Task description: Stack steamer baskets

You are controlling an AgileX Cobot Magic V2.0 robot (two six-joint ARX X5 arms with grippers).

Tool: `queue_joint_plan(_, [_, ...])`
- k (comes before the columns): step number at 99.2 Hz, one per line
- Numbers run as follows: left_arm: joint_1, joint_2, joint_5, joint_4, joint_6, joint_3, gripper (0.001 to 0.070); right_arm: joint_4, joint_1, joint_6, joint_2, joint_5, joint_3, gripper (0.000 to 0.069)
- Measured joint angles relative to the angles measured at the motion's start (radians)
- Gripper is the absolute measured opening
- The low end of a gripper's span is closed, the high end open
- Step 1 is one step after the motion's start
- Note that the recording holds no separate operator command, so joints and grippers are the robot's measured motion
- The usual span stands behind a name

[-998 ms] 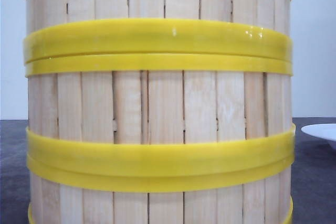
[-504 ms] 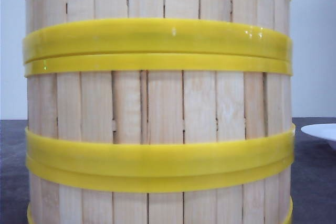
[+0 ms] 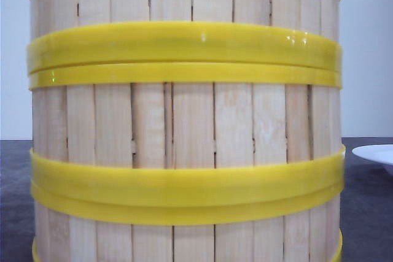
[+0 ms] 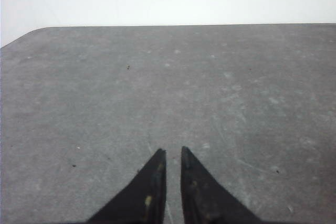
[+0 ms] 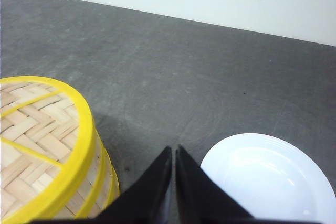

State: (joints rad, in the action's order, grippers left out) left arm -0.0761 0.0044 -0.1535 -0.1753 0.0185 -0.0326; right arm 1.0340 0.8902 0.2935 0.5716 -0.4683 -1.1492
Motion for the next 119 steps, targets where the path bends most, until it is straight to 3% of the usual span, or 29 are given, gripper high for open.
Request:
queue_joint_plan(86, [0.000,0.000,0.000,0.000,0.000,0.000,0.0024,0.000,0.000,-0.001,0.000,-0.002,0.000,0.0008])
queue_joint_plan(104, [0.000,0.000,0.000,0.000,0.000,0.000,0.0024,-0.019,-0.002,-0.040,0.000,-0.030,0.000,0.0008])
queue_joint_plan(119, [0.000,0.000,0.000,0.000,0.001,0.000,0.0024,-0.114,-0.074,-0.135,0.000,-0.030,0.000,0.0008])
